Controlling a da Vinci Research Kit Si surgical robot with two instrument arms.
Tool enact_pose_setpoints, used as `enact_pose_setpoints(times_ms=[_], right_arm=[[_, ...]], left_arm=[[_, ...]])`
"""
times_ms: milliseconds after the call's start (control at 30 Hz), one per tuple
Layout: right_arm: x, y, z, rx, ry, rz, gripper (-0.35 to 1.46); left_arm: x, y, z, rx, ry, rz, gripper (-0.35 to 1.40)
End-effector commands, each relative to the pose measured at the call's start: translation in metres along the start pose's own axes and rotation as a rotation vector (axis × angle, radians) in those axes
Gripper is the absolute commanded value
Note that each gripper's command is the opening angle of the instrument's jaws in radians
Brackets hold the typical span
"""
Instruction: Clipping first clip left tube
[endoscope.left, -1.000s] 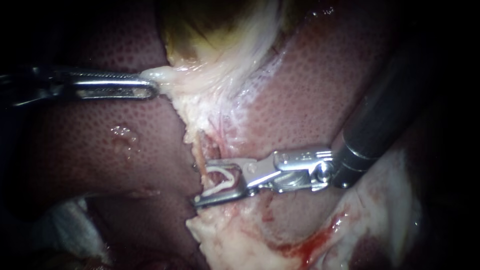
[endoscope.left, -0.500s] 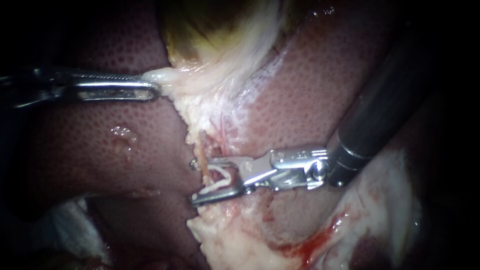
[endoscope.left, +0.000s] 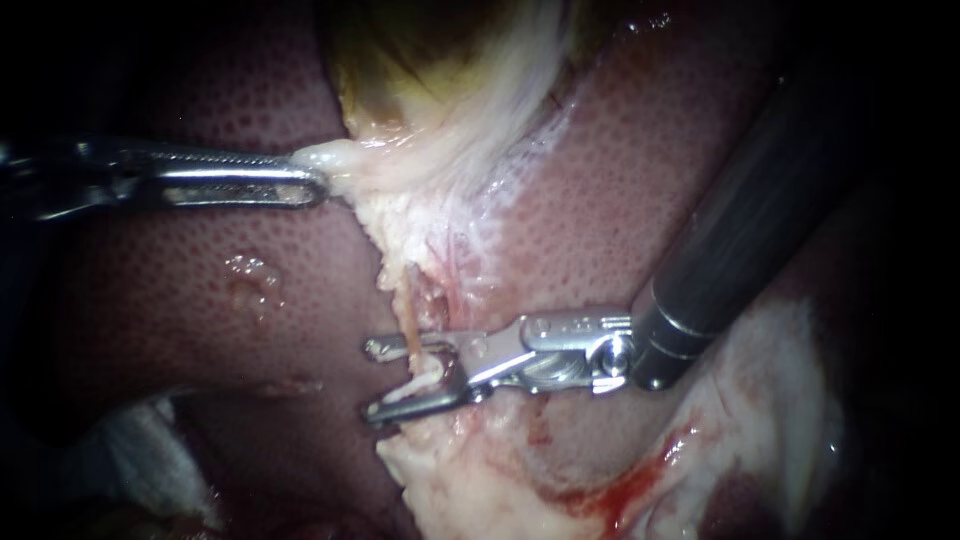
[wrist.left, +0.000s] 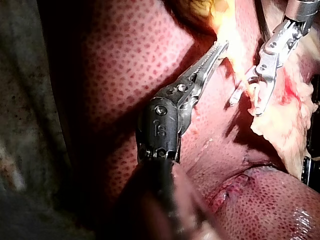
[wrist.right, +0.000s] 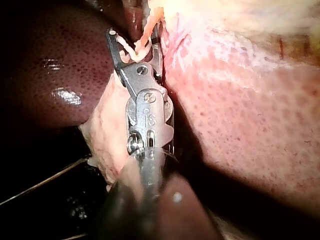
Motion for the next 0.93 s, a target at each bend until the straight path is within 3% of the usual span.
enact_pose_setpoints(times_ms=[33, 167, 933], right_arm=[[0.0, 0.0, -0.0001, 0.0, 0.0, -0.002, 0.36], [-0.0003, -0.0004, -0.001, 0.035, 0.007, 0.054, -0.35], [-0.0008, -0.0002, -0.0009, 0.052, -0.001, 0.072, -0.35]], left_arm=[[0.0, 0.0, 0.0, 0.001, 0.0, 0.0, -0.35], [-0.0001, 0.0, 0.0, 0.0, 0.0, 0.001, -0.35], [-0.0002, -0.0002, 0.0001, 0.0, 0.0, 0.001, -0.35]])
